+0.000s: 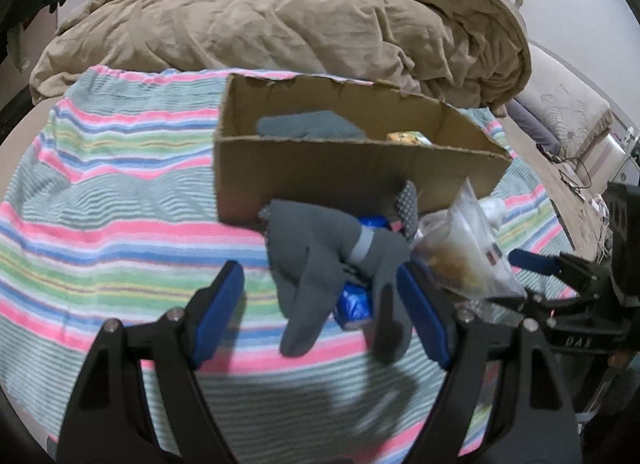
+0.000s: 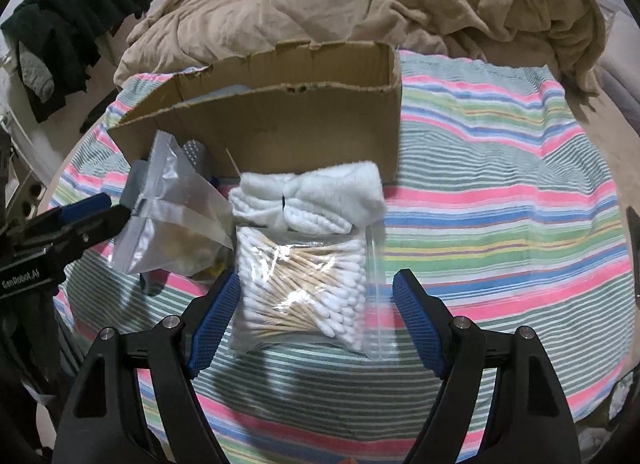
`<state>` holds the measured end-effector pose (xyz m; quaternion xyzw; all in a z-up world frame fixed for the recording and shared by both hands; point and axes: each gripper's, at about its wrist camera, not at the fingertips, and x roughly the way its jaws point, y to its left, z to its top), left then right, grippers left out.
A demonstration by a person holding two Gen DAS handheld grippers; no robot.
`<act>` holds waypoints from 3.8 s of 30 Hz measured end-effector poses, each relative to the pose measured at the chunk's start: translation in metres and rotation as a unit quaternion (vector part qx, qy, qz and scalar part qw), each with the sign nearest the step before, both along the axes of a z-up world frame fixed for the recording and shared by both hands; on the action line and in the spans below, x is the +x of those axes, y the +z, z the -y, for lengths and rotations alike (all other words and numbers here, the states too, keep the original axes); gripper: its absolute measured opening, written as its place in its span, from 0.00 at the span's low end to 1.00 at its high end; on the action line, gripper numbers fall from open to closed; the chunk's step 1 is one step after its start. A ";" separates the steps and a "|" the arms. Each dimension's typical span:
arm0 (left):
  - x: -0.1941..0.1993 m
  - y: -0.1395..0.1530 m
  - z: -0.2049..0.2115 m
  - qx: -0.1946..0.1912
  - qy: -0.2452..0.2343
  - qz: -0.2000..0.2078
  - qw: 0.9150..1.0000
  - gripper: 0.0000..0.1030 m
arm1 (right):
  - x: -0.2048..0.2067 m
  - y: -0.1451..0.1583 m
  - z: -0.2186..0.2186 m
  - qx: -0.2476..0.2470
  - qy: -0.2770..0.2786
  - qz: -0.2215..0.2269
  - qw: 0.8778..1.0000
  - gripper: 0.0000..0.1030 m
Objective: Organize objects
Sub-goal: 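Grasp the cotton swab bag with the right gripper while the left grasps the other glove, then place the cotton swab bag and grey glove into the box and release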
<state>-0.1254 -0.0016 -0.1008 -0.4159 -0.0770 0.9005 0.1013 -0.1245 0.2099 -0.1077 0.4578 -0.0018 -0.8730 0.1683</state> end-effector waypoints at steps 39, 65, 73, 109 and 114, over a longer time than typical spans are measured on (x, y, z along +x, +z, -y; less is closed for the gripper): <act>0.021 0.042 -0.006 -0.011 -0.023 -0.055 0.998 0.44 | 0.022 0.058 -0.016 -0.014 -0.009 -0.061 0.998 0.72; -0.027 0.125 0.019 -0.010 0.000 -0.129 0.992 0.46 | -0.054 0.128 -0.004 -0.039 -0.002 -0.133 0.990 0.72; -0.069 0.098 0.016 -0.012 -0.002 -0.090 0.996 0.46 | -0.096 0.092 0.008 -0.049 -0.008 -0.089 0.995 0.72; -0.011 0.115 0.026 -0.012 0.042 -0.077 0.996 0.80 | -0.032 0.123 0.008 -0.054 0.006 -0.113 0.992 0.79; 0.017 0.121 0.028 -0.020 0.047 -0.084 0.995 0.81 | -0.014 0.123 0.013 -0.054 0.014 -0.111 0.992 0.79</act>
